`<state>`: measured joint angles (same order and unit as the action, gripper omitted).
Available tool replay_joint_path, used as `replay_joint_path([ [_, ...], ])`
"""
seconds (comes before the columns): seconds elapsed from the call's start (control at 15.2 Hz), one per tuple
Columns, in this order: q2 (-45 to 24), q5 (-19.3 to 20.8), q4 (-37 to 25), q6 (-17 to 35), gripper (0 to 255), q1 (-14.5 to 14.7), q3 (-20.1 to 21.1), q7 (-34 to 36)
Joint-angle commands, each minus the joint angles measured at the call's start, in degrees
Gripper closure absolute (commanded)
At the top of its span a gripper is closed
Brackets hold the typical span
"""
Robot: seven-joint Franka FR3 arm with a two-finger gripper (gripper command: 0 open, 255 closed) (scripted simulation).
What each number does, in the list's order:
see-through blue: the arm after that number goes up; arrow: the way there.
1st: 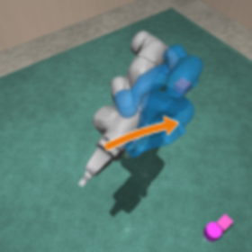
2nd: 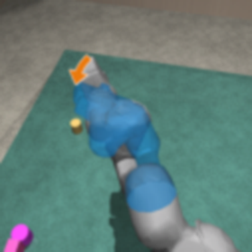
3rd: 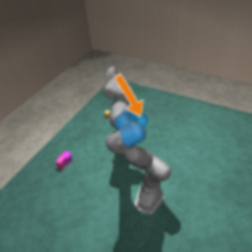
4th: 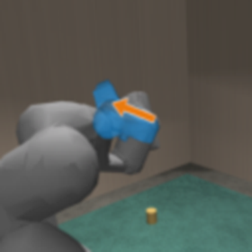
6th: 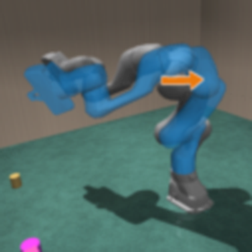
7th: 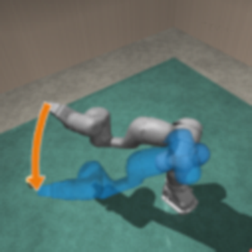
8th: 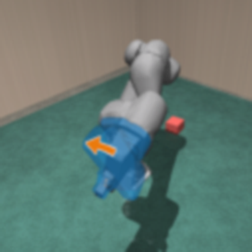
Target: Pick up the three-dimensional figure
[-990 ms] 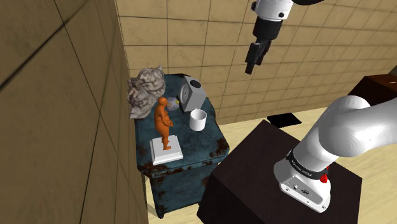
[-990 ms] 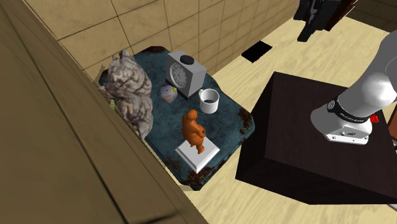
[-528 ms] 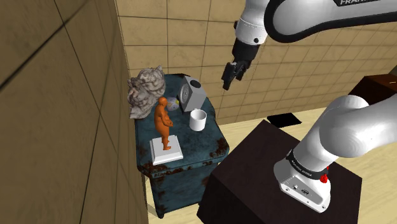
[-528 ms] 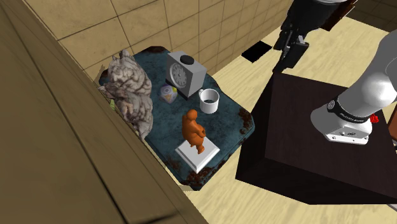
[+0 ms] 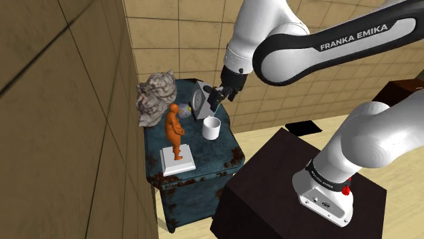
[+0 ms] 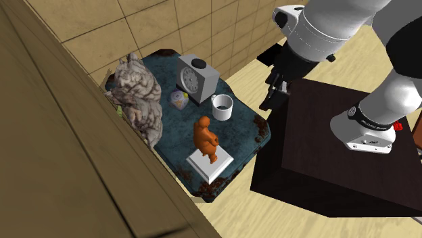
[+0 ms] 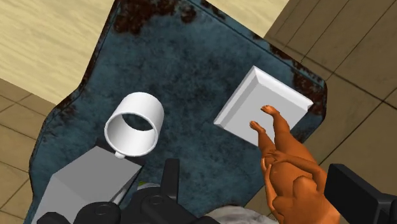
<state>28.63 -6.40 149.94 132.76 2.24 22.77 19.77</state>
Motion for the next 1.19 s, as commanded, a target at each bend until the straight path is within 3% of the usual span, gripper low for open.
replay_joint_path([
  [0.0,-4.06,1.24,-0.68,5.16,0,-1.15,3.12,4.18],
  [0.2,-10.46,5.56,-2.71,11.56,0,-4.11,8.38,11.76],
  [0.33,-15.11,10.64,-4.66,15.2,0,-7.03,12.3,18.23],
  [0.46,-20.22,18.22,-7.2,17.97,0,-10.56,16.42,26.37],
  [0.66,-29.23,34.79,-12.47,19.36,0,-14.18,20.52,42.02],
  [0.73,-32.45,40.69,-14.61,18.95,0,-14.04,20.64,47.37],
  [0.79,-33.8,43.04,-15.59,18.72,0,-13.08,19.83,49.52],
  [1.12,-37.85,50.79,-15.82,20.14,0,-11.29,17.4,55.73],
])
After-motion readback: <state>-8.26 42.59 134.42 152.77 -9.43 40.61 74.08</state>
